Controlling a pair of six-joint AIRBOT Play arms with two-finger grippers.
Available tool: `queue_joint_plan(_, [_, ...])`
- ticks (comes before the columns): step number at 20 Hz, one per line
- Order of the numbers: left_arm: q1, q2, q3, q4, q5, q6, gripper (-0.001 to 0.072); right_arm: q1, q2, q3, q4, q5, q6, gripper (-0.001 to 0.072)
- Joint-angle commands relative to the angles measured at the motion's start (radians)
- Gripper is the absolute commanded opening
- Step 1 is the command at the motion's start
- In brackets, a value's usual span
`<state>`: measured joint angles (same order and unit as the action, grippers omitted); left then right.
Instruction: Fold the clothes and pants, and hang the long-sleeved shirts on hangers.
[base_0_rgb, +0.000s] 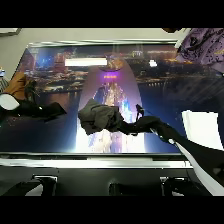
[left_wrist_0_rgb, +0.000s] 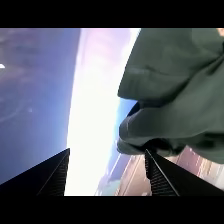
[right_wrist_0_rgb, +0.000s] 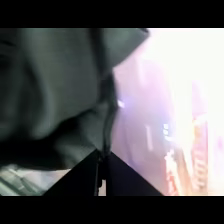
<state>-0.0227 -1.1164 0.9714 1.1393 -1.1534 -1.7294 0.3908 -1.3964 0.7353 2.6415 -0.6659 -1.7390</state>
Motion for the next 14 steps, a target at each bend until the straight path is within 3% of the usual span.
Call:
queue_joint_plan(1, [0.002, 0.0, -0.203, -0.204, 0.135, 0.153, 0.0531, -0.069, 0.102, 0.001, -0.117, -0.064, 0.08, 0.0039])
queue_joint_plan(5, [-0.016, -0.001, -0.386, -0.473, 0.239, 0.428, 0.053, -0.082, 0.161, 0.001, -0.176, -0.116, 0.118, 0.0039])
queue_joint_plan(7, [-0.04, -0.01, -0.412, -0.554, 0.239, 0.521, 0.053, -0.082, 0.162, 0.001, -0.179, -0.138, 0.144, 0.0039])
queue_joint_plan(10, [-0.095, -0.04, -0.414, -0.621, 0.249, 0.575, 0.053, -0.082, 0.162, 0.001, -0.179, -0.149, 0.151, 0.0039])
queue_joint_plan(14, [-0.179, -0.105, -0.414, -0.632, 0.296, 0.579, 0.0529, -0.082, 0.162, 0.001, -0.179, -0.175, 0.166, 0.0039])
